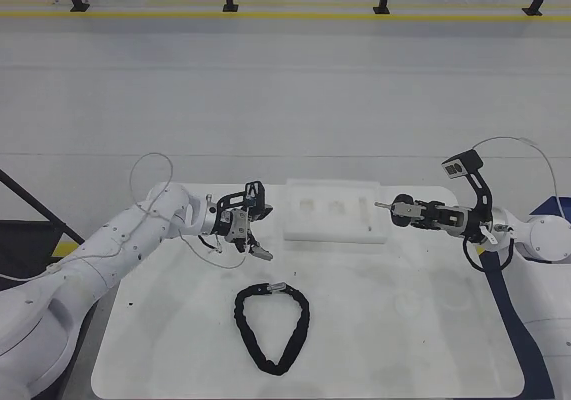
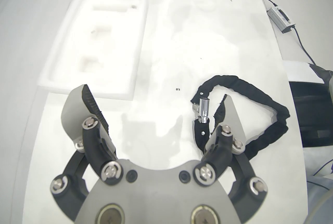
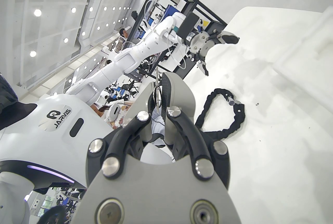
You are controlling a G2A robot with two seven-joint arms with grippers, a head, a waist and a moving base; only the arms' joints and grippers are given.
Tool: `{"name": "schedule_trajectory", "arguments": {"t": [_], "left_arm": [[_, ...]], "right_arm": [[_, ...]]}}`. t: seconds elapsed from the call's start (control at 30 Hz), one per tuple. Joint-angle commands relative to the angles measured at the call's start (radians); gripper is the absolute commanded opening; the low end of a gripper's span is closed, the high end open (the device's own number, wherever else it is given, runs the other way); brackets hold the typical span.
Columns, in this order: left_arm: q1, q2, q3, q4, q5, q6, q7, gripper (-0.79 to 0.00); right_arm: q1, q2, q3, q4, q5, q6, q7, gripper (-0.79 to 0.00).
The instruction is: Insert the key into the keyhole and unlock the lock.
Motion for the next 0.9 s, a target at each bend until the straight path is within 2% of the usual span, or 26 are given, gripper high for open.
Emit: {"name": "schedule_trajectory", "arguments": {"t": [0.0,0.17,0.67,0.87], "left_arm": [[0.012,-0.003,0.0,0.003,0.047,0.0,0.032,0.0],[0.047,-0.005,0.0,-0.007,0.153,0.0,0.078,0.0],[0.049,-0.005,-0.001,-0.009,0.153,0.006,0.076,0.0],[0.103,0.011,-0.02,-0.043,0.212,0.032,0.085,0.0]], "right_arm": [[0.0,0.0,0.0,0.0,0.0,0.0,0.0,-0.785],[0.0,0.0,0.0,0.0,0.0,0.0,0.0,-0.785],[0.0,0.0,0.0,0.0,0.0,0.0,0.0,-0.785],[0.0,0.0,0.0,0.0,0.0,0.0,0.0,-0.785]]}}
